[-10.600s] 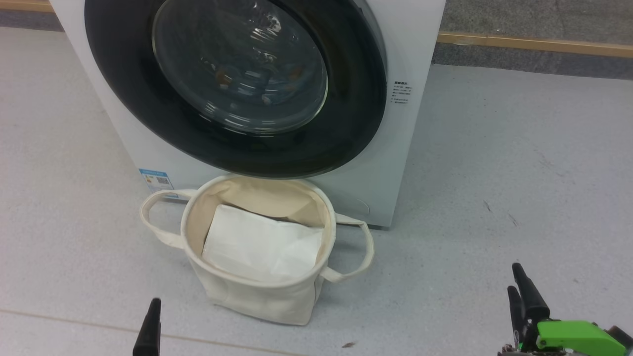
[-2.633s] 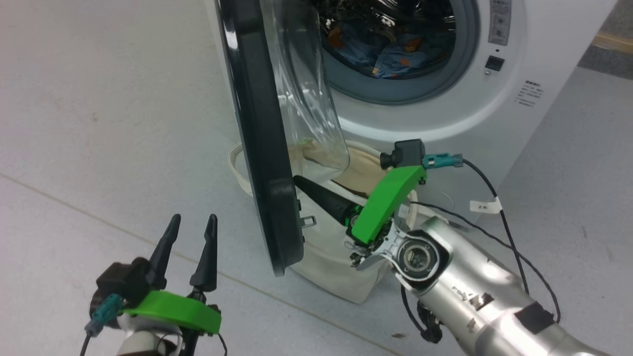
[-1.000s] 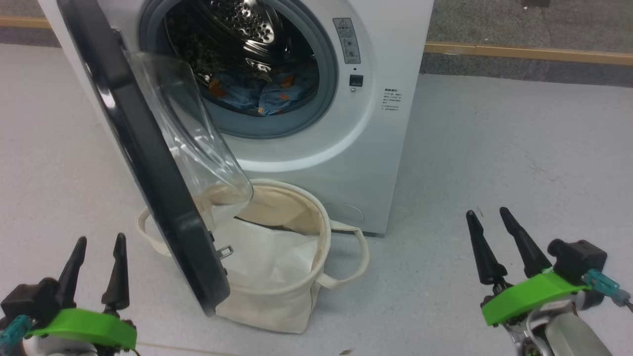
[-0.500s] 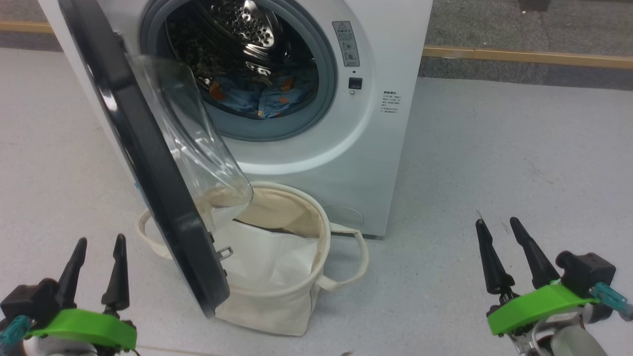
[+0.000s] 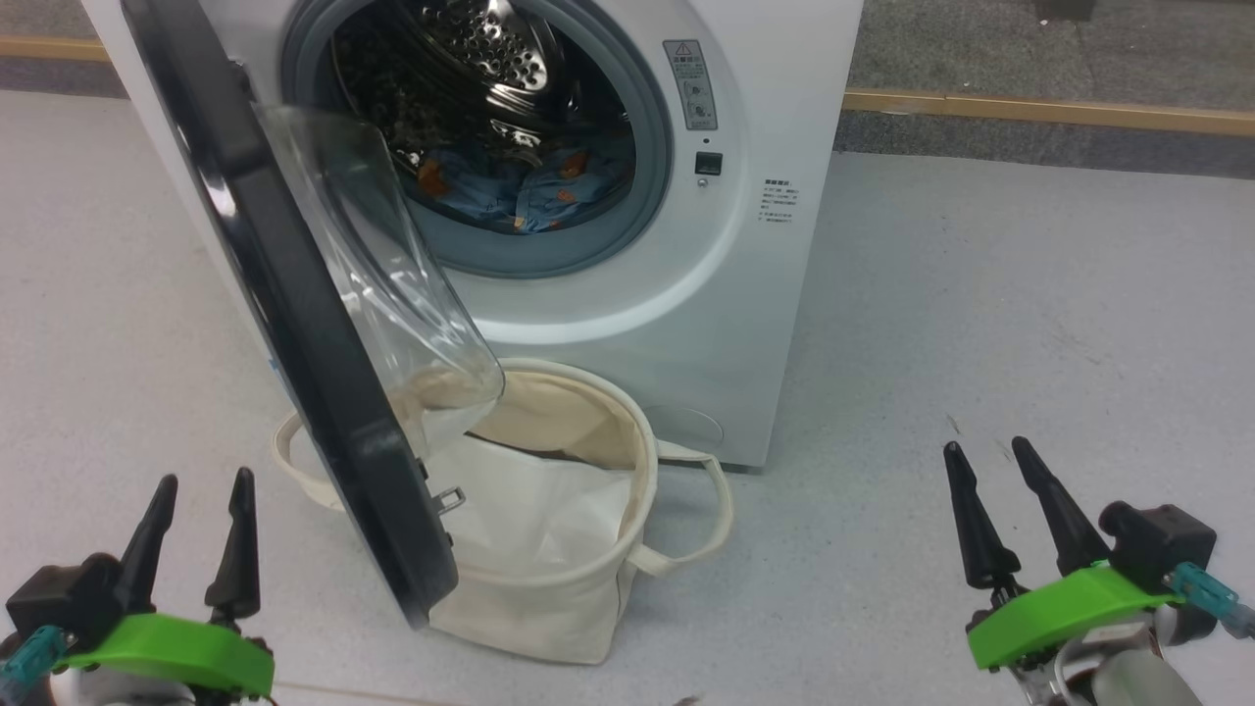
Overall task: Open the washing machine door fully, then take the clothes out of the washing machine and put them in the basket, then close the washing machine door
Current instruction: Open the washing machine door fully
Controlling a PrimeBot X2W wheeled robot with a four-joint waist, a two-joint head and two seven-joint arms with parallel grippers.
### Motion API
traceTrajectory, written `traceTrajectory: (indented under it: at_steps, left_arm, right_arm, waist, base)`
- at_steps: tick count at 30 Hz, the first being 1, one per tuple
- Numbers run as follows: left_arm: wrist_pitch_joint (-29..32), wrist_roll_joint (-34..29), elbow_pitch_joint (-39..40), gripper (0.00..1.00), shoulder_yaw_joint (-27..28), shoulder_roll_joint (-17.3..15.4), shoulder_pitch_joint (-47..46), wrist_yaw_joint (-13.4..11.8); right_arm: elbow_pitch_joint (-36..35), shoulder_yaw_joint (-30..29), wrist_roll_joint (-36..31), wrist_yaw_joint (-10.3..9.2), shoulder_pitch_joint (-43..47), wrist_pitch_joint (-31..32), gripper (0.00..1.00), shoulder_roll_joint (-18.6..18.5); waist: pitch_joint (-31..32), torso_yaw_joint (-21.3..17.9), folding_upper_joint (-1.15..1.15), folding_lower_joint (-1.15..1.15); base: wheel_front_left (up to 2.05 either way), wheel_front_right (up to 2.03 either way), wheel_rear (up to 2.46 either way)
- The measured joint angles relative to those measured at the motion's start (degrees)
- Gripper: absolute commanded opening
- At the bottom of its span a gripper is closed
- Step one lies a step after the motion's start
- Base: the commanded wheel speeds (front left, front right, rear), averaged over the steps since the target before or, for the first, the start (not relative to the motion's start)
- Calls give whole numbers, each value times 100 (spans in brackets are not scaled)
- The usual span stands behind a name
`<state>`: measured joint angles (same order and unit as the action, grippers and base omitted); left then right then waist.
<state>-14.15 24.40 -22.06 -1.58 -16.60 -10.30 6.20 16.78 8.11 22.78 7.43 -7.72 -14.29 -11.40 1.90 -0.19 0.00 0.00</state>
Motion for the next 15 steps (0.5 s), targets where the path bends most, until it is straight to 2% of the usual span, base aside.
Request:
traceTrajectory:
  at_steps: [9, 10, 11, 12, 15]
  left_arm:
    - [0, 62, -14, 100, -2, -7, -2, -40]
    - [0, 60, -8, 81, -4, -8, -3, -38]
    - [0, 60, 13, 3, 2, -8, -5, -41]
    - [0, 62, 34, 0, 3, -12, -9, -51]
    - [-1, 53, 138, 0, 4, -43, -13, -126]
  right_arm:
    - [158, -87, -58, 0, -5, 0, 100, 5]
    - [177, -87, -58, 0, -7, 0, 100, 10]
    - [190, -88, -58, 0, -7, 0, 100, 12]
    - [200, -93, -58, 0, -8, 0, 100, 13]
    - [216, -109, -58, 0, -8, 0, 100, 16]
  waist:
    - [17, 1, 0, 0]
    - [21, 4, 0, 0]
    - [25, 9, 0, 0]
    - [28, 14, 0, 0]
    - [39, 29, 0, 0]
  base:
    - [0, 0, 0]
    - [0, 0, 0]
    - [0, 0, 0]
    - [0, 0, 0]
    - [0, 0, 0]
